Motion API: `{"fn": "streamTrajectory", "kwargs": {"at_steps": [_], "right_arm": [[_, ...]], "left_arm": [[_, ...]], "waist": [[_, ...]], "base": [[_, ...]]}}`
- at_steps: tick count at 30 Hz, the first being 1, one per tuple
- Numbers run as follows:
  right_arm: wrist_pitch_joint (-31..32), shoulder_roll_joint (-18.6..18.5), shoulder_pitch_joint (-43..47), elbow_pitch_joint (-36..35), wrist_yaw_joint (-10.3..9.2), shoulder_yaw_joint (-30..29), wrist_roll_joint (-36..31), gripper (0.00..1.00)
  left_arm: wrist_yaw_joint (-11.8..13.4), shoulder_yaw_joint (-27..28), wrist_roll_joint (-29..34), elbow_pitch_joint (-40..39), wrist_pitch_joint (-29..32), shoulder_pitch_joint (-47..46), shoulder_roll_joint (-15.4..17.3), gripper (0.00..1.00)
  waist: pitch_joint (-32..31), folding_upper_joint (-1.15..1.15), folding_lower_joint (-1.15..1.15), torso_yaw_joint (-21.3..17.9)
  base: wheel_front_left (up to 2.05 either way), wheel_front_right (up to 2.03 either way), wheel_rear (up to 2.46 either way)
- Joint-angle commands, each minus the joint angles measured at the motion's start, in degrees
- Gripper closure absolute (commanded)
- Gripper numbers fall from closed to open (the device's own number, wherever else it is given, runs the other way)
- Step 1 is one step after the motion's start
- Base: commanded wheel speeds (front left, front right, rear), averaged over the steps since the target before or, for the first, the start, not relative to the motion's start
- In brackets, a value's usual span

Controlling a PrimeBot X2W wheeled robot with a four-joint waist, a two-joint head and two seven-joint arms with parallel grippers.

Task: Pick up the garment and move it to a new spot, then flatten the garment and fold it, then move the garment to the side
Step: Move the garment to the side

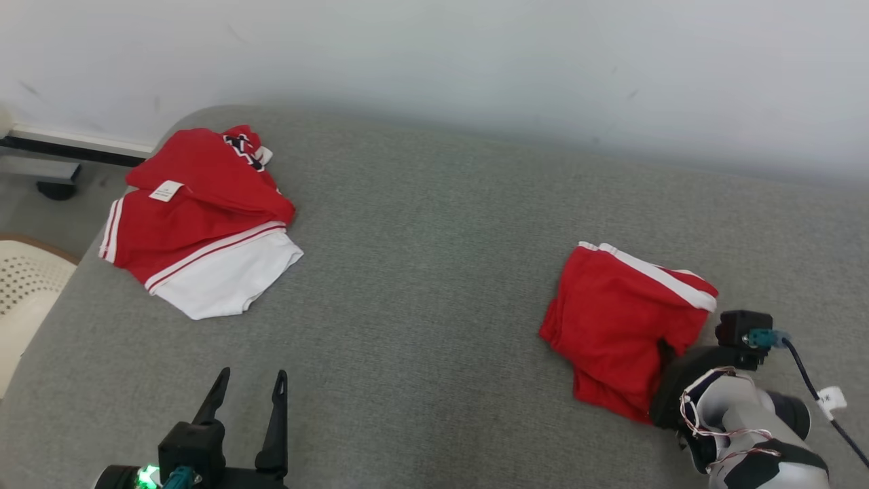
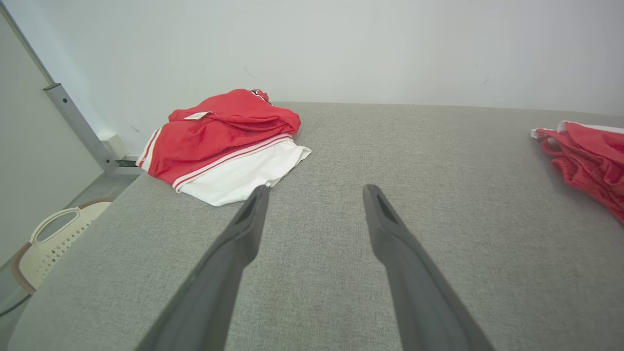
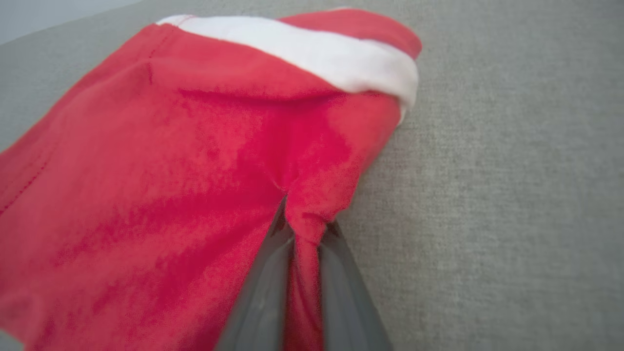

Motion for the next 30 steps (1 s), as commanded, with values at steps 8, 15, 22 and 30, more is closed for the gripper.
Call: {"fn": "streamTrajectory", "kwargs": {"at_steps": [8,15,22,30], "right_arm": [[-0.9,-8.6,-7.0,-2.5,-0.11,12.2,-4.9,1.0],[1.0,-19.1,-16.6,-5.7,-0.11,23.6,-4.8,1.0],[3.0,-27.5,-25.0,-7.6,-0.11,32.3,-3.2,1.0],[5.0,-35.5,-33.1,-7.6,-0.11,40.4,0.7,1.0]], "left_arm": [[0.7,1.1,-0.4,-1.9,-1.2,-0.8,0.6,0.0],[1.7,2.5,0.4,-5.7,-2.1,-3.6,1.2,0.0],[2.9,4.1,1.3,-9.5,-0.7,-4.4,3.7,0.0],[5.0,7.0,1.9,-16.0,1.1,-3.5,7.3,0.0]], "waist": [[4.1,-0.01,-0.01,-5.6],[11.3,-0.01,-0.01,-9.2],[16.1,-0.01,-0.01,-11.0],[21.7,-0.01,-0.01,-12.8]], "base": [[0.0,0.0,0.0],[0.0,0.0,0.0],[0.0,0.0,0.0],[0.0,0.0,0.0]]}}
